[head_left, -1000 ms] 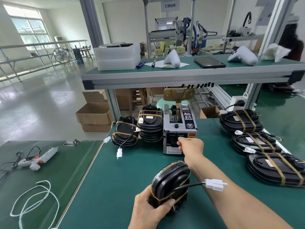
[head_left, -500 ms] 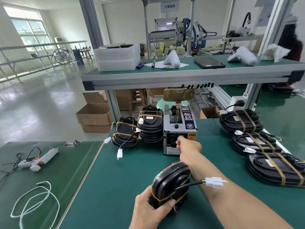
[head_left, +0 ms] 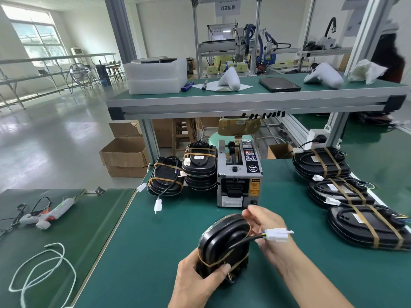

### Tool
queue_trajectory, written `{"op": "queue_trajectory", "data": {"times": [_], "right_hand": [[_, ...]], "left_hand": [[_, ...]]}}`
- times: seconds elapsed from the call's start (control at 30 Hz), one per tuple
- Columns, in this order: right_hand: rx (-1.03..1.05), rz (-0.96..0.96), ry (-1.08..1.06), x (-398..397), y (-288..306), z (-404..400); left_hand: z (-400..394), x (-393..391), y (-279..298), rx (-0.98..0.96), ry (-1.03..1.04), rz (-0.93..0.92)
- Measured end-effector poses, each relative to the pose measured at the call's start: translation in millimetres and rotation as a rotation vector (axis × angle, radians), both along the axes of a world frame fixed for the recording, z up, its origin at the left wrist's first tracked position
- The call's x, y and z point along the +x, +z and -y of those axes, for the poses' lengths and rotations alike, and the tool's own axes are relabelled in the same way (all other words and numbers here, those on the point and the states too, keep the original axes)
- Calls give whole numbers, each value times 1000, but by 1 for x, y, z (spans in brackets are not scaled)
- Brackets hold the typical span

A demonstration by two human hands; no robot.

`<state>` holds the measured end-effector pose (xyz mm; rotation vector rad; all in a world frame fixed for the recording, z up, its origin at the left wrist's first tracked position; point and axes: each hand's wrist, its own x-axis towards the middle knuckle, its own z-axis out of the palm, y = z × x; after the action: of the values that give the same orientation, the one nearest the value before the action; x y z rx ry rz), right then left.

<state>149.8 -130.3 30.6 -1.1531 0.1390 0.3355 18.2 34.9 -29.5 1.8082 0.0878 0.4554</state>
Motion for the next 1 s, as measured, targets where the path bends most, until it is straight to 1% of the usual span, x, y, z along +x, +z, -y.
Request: {"op": "queue_trajectory", "data": {"times": [0.03,0.1,0.2,0.37,0.47,0.53,0.63,0.73,0.8,0.87,1.0], "right_hand": [[6,56,44,-12,-2,2],[-21,113,57,-26,-6,-2],[-90,110,-13,-29,-5,-18],[-146,155,1,-35,0,-22],[-258,233,-16,-35,12,-19],[-360,333,-15,-31,21,-14],[-535,540,13,-24,30,-7],[-804,808,52,-22,36,-5],[-987,991,55,-23,35,-5],[-1062,1069,59,-25,30,-4],[-1084,1093,103,-29,21,-1]], "left_hand": [[0,0,-2,1,-2,0],[0,0,-3,8,-6,-6],[0,0,-4,31,-19,-10],[1,0,-1,30,-35,-7],[3,0,1,20,-32,5],[4,0,4,-6,-35,2],[3,-1,4,3,-68,-18],[0,-2,0,-32,-56,-15],[-3,-1,-4,-20,-63,-12],[-4,1,-7,-1,-74,-19],[0,3,-8,70,-71,-41]]}}
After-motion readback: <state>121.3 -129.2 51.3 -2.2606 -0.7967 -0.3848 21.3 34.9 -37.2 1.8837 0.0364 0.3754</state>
